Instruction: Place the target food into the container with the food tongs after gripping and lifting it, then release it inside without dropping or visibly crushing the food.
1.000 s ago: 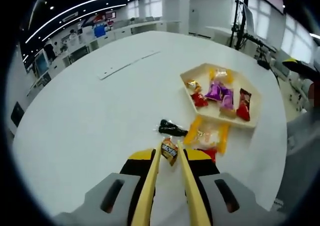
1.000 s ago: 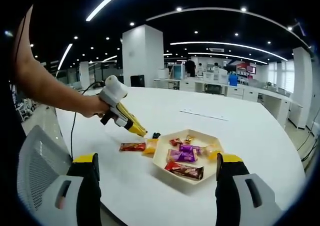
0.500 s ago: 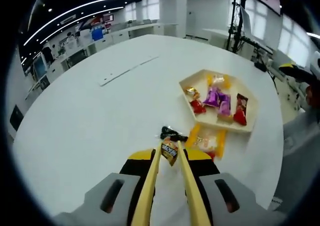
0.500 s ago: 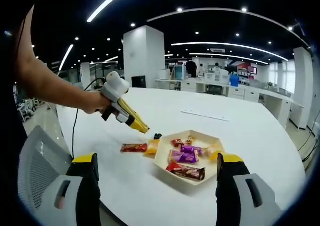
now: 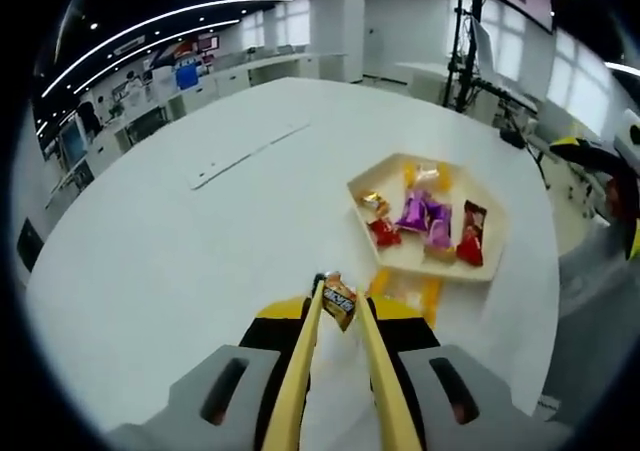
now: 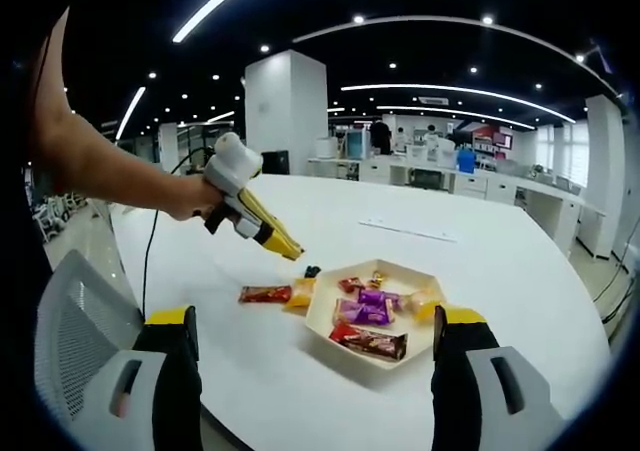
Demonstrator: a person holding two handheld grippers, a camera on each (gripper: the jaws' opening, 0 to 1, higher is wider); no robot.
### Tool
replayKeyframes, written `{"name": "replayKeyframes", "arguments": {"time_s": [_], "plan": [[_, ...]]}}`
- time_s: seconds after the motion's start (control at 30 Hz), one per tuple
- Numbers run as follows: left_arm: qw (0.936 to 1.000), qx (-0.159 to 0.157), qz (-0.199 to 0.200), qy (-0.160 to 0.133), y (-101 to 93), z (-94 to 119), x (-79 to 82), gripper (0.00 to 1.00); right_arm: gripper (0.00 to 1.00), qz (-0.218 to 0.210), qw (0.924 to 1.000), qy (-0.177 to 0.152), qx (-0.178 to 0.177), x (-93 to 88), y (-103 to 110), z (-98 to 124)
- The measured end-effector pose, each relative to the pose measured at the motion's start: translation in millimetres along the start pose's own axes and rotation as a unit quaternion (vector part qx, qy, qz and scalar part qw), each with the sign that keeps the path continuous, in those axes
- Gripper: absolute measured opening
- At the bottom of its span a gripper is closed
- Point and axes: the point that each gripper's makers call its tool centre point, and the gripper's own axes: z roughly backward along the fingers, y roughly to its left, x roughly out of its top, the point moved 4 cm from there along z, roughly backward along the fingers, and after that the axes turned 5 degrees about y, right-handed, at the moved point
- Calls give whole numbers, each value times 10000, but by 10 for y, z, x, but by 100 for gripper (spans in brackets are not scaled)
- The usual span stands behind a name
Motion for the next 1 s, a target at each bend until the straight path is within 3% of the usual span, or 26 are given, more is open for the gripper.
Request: {"name": "replayKeyframes", "arguments": {"time_s": [0.27,0.67,1.0], "plan": [[9998,-139,-141,-76,-130,-63,145,18,95,12,10000,5,-9,1,1,4],[9977,-455,-432,-261,-421,-166,516,18,96,53,10000,19,-54,-2,-12,7],[9963,-571,-596,-256,-581,-279,673,18,96,24,9999,-44,-99,13,-25,21]]}}
